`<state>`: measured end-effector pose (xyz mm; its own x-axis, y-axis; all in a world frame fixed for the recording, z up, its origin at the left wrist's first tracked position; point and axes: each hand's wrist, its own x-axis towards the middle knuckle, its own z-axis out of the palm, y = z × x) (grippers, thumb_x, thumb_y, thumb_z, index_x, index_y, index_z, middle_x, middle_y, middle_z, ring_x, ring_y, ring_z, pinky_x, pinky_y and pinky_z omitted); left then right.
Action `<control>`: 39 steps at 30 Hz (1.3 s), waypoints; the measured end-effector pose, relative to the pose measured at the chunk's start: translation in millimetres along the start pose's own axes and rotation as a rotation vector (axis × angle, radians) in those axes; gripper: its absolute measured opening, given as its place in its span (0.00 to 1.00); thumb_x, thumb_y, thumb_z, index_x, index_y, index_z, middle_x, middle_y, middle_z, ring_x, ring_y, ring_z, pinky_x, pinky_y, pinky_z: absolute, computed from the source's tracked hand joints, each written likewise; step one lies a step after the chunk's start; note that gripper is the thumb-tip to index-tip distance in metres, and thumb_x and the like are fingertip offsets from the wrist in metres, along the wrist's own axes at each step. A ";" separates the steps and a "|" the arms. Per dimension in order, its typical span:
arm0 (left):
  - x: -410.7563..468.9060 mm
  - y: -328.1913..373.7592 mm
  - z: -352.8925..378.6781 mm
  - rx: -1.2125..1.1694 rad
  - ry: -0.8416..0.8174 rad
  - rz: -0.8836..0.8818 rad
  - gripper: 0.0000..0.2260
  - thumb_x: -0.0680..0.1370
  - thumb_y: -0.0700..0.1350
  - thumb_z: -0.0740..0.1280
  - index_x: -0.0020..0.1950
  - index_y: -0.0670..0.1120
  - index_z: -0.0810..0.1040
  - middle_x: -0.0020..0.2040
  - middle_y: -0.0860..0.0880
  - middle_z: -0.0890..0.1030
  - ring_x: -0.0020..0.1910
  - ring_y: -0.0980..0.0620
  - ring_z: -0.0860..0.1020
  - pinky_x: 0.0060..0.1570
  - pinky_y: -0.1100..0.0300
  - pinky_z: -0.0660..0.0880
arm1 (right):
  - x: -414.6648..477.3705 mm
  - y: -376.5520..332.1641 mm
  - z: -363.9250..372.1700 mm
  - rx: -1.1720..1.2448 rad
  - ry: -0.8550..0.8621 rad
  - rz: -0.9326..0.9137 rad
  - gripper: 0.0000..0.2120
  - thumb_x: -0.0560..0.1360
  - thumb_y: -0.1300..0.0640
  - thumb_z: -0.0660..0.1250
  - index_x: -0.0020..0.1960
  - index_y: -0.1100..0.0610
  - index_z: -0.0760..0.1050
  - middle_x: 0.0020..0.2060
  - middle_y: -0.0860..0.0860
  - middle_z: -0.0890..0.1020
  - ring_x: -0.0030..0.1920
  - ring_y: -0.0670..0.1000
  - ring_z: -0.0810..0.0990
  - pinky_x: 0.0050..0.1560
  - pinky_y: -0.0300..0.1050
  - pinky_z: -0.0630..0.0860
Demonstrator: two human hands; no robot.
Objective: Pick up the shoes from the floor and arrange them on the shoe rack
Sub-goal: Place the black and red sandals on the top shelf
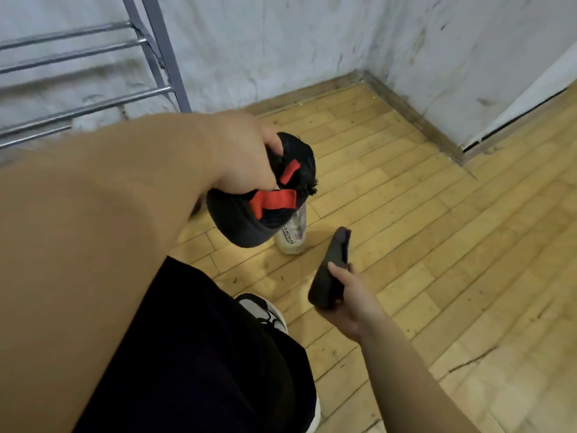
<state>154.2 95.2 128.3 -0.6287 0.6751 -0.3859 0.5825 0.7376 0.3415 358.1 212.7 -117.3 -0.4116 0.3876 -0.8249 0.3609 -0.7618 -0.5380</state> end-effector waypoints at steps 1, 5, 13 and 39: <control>-8.4 0.1 -2.7 -0.040 0.018 -0.011 0.26 0.74 0.50 0.76 0.71 0.60 0.75 0.69 0.50 0.75 0.61 0.46 0.76 0.60 0.54 0.75 | -9.4 6.9 -4.3 0.029 -0.034 0.021 0.36 0.77 0.53 0.73 0.79 0.39 0.60 0.68 0.57 0.77 0.62 0.62 0.79 0.52 0.59 0.80; -35.0 -10.3 -5.1 -0.330 0.134 -0.016 0.29 0.69 0.47 0.79 0.67 0.61 0.77 0.62 0.52 0.81 0.54 0.48 0.81 0.58 0.52 0.79 | -49.6 12.3 3.0 -0.052 -0.159 -0.110 0.36 0.78 0.52 0.72 0.79 0.35 0.59 0.67 0.53 0.78 0.62 0.59 0.80 0.50 0.56 0.81; -108.3 -30.1 -42.4 -0.651 0.621 0.117 0.28 0.73 0.47 0.78 0.70 0.61 0.74 0.52 0.65 0.78 0.47 0.66 0.78 0.45 0.78 0.69 | -161.3 -67.1 86.8 -0.394 -0.257 -0.927 0.41 0.78 0.56 0.73 0.78 0.28 0.53 0.65 0.33 0.75 0.58 0.30 0.78 0.53 0.33 0.79; -116.5 -252.3 -148.7 -1.120 1.157 -0.158 0.32 0.76 0.48 0.75 0.78 0.57 0.67 0.67 0.58 0.77 0.64 0.55 0.76 0.66 0.53 0.75 | -163.0 -179.4 419.8 -1.210 0.083 -1.605 0.33 0.78 0.43 0.66 0.80 0.47 0.61 0.68 0.51 0.70 0.63 0.58 0.75 0.61 0.57 0.78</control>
<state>3.8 -168.0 214.5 -0.9761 -0.1408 0.1655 0.1548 0.0838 0.9844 9.2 68.3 186.6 -0.8517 0.2757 0.4457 0.0595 0.8958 -0.4405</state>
